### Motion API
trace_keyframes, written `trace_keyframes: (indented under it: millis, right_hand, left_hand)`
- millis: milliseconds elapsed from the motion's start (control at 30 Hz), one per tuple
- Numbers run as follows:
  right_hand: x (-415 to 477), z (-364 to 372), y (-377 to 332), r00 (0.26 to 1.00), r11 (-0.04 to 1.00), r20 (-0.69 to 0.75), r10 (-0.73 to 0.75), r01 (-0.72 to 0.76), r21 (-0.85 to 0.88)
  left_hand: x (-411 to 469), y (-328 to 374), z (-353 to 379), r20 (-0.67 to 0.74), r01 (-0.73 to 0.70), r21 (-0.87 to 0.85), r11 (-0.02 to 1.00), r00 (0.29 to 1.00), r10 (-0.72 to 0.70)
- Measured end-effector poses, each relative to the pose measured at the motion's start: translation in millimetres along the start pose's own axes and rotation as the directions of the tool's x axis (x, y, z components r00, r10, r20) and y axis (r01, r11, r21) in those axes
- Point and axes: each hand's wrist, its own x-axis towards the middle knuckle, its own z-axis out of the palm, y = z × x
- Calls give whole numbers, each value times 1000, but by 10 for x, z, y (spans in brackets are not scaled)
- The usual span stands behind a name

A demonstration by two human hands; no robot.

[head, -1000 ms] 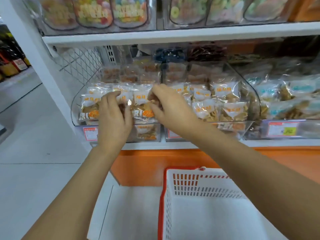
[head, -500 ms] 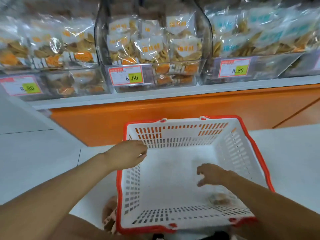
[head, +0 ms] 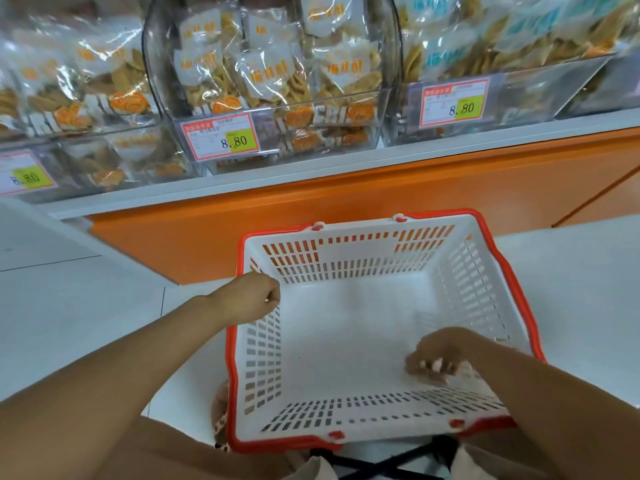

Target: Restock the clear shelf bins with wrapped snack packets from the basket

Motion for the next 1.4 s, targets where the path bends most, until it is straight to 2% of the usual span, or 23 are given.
trace_keyframes:
  millis: [33, 67, 100, 167, 200, 233, 300, 400, 467, 533, 600, 667, 767, 867, 967, 1033, 1100, 1133, 1200, 1300, 1333, 1400]
  right_hand:
    - [-126, -106, -52, 995, 976, 25, -100, 93, 195]
    - [-282, -200, -124, 975, 900, 19, -222, 198, 389]
    - [-446, -299, -201, 934, 776, -2, -356, 297, 556]
    - [-763, -496, -361, 789, 450, -89, -608, 435, 780]
    - [-936, -599, -439, 715, 322, -137, -686, 467, 823]
    - [-1116, -668, -508, 659, 254, -165, -734, 491, 833]
    - [-1467, -810, -590, 576, 177, -240, -781, 573, 800]
    - [-1907, -949, -584, 417, 54, -315, -852, 670, 741]
    - [-2141, -1026, -507, 375, -3, -359, -855, 687, 726]
    - [-2337, -1093, -432, 382, -50, -420, -823, 688, 724]
    - [-2522, -1136, -386, 421, -64, -484, -767, 701, 711]
    - [-2680, -1175, -349, 456, -67, -543, -705, 719, 692]
    - [-2879, -1232, -242, 464, -98, -605, -647, 736, 670]
    - [-3050, -1338, -72, 446, -78, -637, -629, 779, 622]
    - [-3216, -1432, 159, 449, -36, -629, -635, 796, 604]
    - [-3278, -1494, 336, 430, 106, -670, -605, 878, 467]
    - [-3323, -1540, 493, 375, 282, -742, -556, 925, 255]
    - [-3356, -1543, 553, 334, 333, -773, -540, 928, 168]
    - [-3433, -1560, 673, 258, 369, -814, -521, 928, 58]
    - [-3589, -1649, 881, 172, 406, -853, -493, 912, -51]
    - [-3629, -1720, 980, 130, 424, -880, -458, 902, -87]
    - [-3702, -1905, 1197, 27, 455, -943, -333, 880, -135]
  left_hand:
    - [5, 65, -42, 6, 17, -50, 999, 1000, -17]
    - [6, 151, -89, 8, 32, -114, 993, 999, -31]
    - [9, 259, -151, 4, 40, -191, 981, 999, -40]
    - [23, 524, -284, -8, 60, -365, 929, 998, -68]
    - [35, 673, -377, -34, 61, -430, 901, 996, -84]
    - [38, 812, -449, -70, 55, -475, 878, 993, -99]
    - [53, 1059, -615, -150, 33, -527, 849, 980, -132]
    - [68, 1352, -774, -192, -12, -644, 765, 970, -147]
    - [73, 1570, -847, -244, -83, -722, 687, 960, -140]
    - [67, 1819, -889, -416, -198, -651, 732, 901, -126]
    - [46, 2097, -910, -621, -340, -484, 806, 783, -43]
    - [72, 2365, -948, -741, -440, -305, 844, 667, 80]
    - [226, 2666, -1038, -823, -438, -62, 897, 530, 202]
    - [358, 2863, -1218, -867, -439, -18, 898, 454, 204]
    - [453, 3004, -1414, -869, -546, -147, 825, 469, 156]
    - [495, 3123, -1553, -852, -635, -288, 716, 512, 111]
    - [526, 3252, -1662, -796, -663, -423, 617, 598, 97]
    - [552, 3309, -1699, -765, -665, -468, 582, 634, 110]
    - [607, 3426, -1766, -710, -663, -506, 551, 684, 170]
    - [698, 3599, -1873, -664, -638, -498, 588, 716, 214]
    - [733, 3653, -1930, -675, -619, -452, 642, 708, 208]
    - [845, 3754, -2090, -711, -571, -250, 782, 657, 252]
